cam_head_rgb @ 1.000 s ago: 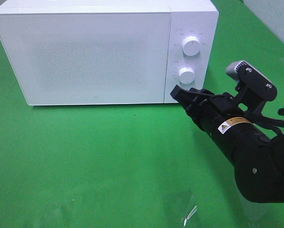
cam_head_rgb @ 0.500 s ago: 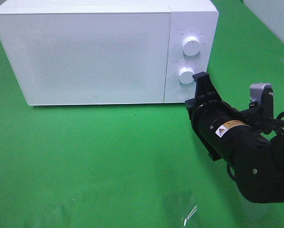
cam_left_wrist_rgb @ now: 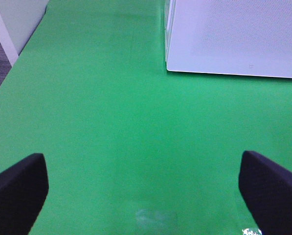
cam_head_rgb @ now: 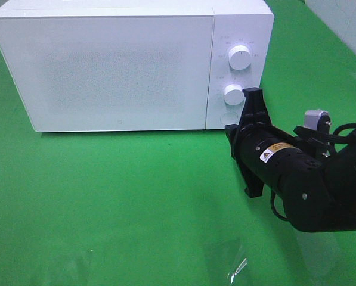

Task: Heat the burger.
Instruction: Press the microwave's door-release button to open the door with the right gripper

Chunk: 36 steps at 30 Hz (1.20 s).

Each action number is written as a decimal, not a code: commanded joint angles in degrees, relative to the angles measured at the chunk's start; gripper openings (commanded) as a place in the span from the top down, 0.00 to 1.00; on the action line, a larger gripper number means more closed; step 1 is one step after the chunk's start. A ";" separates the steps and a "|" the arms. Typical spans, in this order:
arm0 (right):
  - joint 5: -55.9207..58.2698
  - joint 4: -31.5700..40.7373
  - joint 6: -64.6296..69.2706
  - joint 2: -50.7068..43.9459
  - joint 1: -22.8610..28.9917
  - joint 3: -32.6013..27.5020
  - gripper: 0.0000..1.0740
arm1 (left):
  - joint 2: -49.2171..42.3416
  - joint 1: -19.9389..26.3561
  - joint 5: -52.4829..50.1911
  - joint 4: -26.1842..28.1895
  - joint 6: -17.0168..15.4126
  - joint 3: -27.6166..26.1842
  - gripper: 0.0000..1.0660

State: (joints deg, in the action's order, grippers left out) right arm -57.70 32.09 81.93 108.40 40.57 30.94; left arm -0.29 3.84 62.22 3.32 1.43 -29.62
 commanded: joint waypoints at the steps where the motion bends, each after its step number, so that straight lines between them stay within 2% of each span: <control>1: 1.83 -2.64 1.55 0.97 -1.89 1.89 1.00 | -0.92 -0.29 -0.86 0.29 -0.06 0.00 0.08; 10: 4.53 -6.07 1.55 3.61 -7.33 6.02 1.00 | -0.92 -0.29 -0.86 0.29 -0.06 0.00 0.08; 19: 8.02 -7.62 2.81 7.39 -10.60 11.06 1.00 | -0.92 -0.29 -0.86 0.29 -0.06 0.00 0.08; 29: 10.43 -9.80 3.55 10.08 -11.75 15.01 1.00 | -0.92 -0.29 -0.86 0.29 -0.06 0.00 0.08; 36: 9.74 -8.65 3.72 12.78 -12.43 17.65 1.00 | -0.92 -0.29 -0.86 0.29 -0.06 0.00 0.08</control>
State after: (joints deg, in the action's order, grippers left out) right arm -47.50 23.55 85.54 120.44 28.71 47.33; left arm -0.29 3.84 62.22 3.32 1.43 -29.62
